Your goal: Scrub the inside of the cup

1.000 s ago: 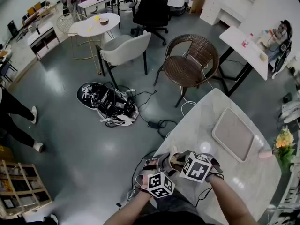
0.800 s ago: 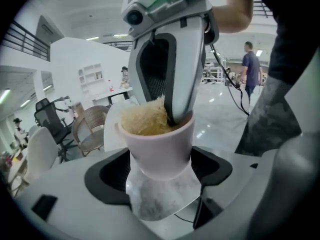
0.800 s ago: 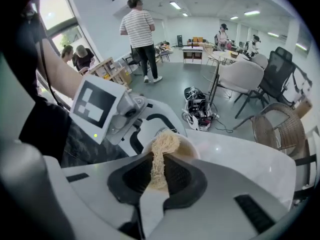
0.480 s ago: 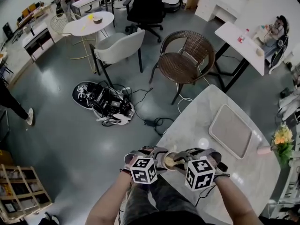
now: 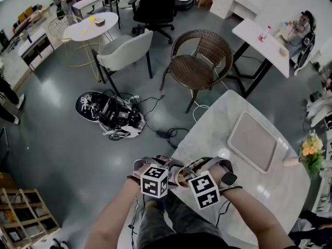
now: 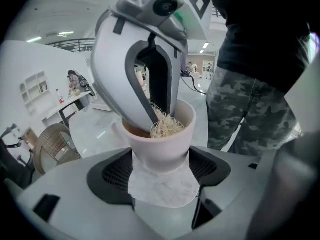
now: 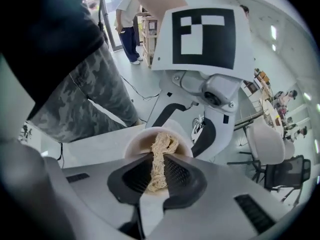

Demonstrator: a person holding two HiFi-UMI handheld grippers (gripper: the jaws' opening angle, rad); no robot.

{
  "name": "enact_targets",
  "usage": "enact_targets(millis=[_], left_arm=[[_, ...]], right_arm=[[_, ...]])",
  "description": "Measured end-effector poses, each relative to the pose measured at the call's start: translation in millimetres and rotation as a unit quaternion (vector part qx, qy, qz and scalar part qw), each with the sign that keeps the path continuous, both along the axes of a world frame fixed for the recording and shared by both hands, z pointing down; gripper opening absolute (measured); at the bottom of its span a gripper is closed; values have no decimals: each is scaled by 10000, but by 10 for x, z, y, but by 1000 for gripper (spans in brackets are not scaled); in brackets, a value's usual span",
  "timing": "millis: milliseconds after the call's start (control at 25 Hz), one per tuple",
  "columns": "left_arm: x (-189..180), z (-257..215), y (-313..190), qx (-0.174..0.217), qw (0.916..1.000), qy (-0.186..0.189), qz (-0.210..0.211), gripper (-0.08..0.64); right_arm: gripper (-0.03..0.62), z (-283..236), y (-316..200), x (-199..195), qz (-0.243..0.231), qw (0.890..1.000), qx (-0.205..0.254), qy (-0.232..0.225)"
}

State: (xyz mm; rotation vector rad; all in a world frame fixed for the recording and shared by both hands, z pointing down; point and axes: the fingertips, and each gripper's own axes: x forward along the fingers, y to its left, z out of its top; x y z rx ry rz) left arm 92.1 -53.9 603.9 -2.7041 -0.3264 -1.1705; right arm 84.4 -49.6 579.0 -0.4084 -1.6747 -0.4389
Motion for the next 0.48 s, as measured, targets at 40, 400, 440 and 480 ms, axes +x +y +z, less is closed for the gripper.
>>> enact_targets(millis=[40, 400, 440, 480], left_arm=[[-4, 4, -6, 1, 10000, -23, 47, 360], [-17, 40, -20, -43, 9982, -281, 532, 342], [-16, 44, -29, -33, 9981, -294, 535, 342], [-17, 48, -40, -32, 9983, -294, 503, 342]], right_arm=[[60, 0, 12, -7, 143, 9998, -155, 28], [60, -164, 93, 8, 2183, 9672, -1297, -79], [60, -184, 75, 14, 2433, 9606, -1336, -153], [60, -206, 53, 19, 2674, 9535, -1372, -230]])
